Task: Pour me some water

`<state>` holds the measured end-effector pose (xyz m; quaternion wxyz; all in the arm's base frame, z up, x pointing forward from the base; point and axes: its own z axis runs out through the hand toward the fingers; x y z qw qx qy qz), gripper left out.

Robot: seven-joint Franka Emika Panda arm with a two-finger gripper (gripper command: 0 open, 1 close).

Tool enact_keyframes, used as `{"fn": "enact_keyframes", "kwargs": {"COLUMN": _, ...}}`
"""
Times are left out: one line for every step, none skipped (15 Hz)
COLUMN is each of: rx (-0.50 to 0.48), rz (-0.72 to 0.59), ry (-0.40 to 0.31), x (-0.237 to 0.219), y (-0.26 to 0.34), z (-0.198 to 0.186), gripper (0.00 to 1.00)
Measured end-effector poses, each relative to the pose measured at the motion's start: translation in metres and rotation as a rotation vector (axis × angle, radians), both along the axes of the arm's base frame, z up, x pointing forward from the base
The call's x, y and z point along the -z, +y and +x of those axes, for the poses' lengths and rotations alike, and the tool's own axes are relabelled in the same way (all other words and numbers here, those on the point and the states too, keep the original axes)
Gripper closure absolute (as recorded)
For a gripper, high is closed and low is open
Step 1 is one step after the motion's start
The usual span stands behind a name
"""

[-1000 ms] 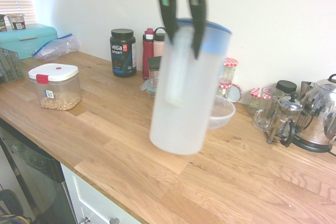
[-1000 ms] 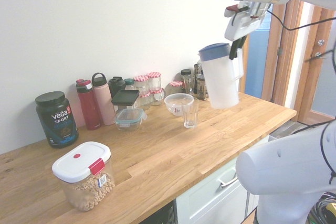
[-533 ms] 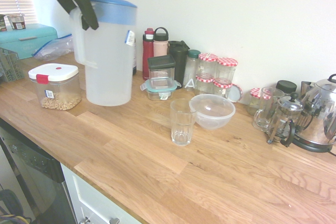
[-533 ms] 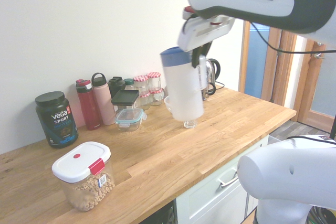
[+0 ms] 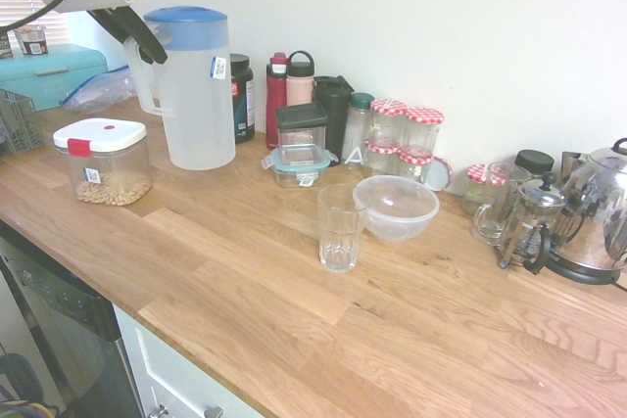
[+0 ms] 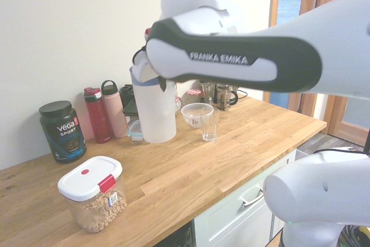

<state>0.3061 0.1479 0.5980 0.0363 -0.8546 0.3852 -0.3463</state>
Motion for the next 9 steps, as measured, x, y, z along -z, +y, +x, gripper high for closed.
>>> {"fn": "enact_keyframes", "kwargs": {"rx": 0.004, "rz": -0.008, "ry": 0.006, "x": 0.008, "y": 0.009, "z": 0.004, "gripper": 1.0}}
{"fn": "enact_keyframes", "kwargs": {"rx": 0.006, "rz": -0.012, "ry": 0.018, "x": 0.017, "y": 0.019, "z": 0.008, "gripper": 1.0}}
{"fn": "enact_keyframes", "kwargs": {"rx": 0.006, "rz": -0.013, "ry": 0.031, "x": 0.027, "y": 0.029, "z": 0.012, "gripper": 1.0}}
{"fn": "enact_keyframes", "kwargs": {"rx": 0.008, "rz": -0.017, "ry": 0.045, "x": 0.038, "y": 0.04, "z": 0.017, "gripper": 1.0}}
{"fn": "enact_keyframes", "kwargs": {"rx": 0.012, "rz": -0.023, "ry": 0.056, "x": 0.047, "y": 0.05, "z": 0.023, "gripper": 1.0}}
{"fn": "enact_keyframes", "kwargs": {"rx": 0.017, "rz": -0.024, "ry": 0.064, "x": 0.055, "y": 0.058, "z": 0.03, "gripper": 1.0}}
{"fn": "enact_keyframes", "kwargs": {"rx": 0.028, "rz": -0.021, "ry": 0.072, "x": 0.061, "y": 0.062, "z": 0.037, "gripper": 1.0}}
{"fn": "enact_keyframes", "kwargs": {"rx": 0.039, "rz": -0.021, "ry": 0.076, "x": 0.064, "y": 0.064, "z": 0.045, "gripper": 1.0}}
{"fn": "enact_keyframes", "kwargs": {"rx": 0.05, "rz": -0.023, "ry": 0.076, "x": 0.066, "y": 0.064, "z": 0.054, "gripper": 1.0}}
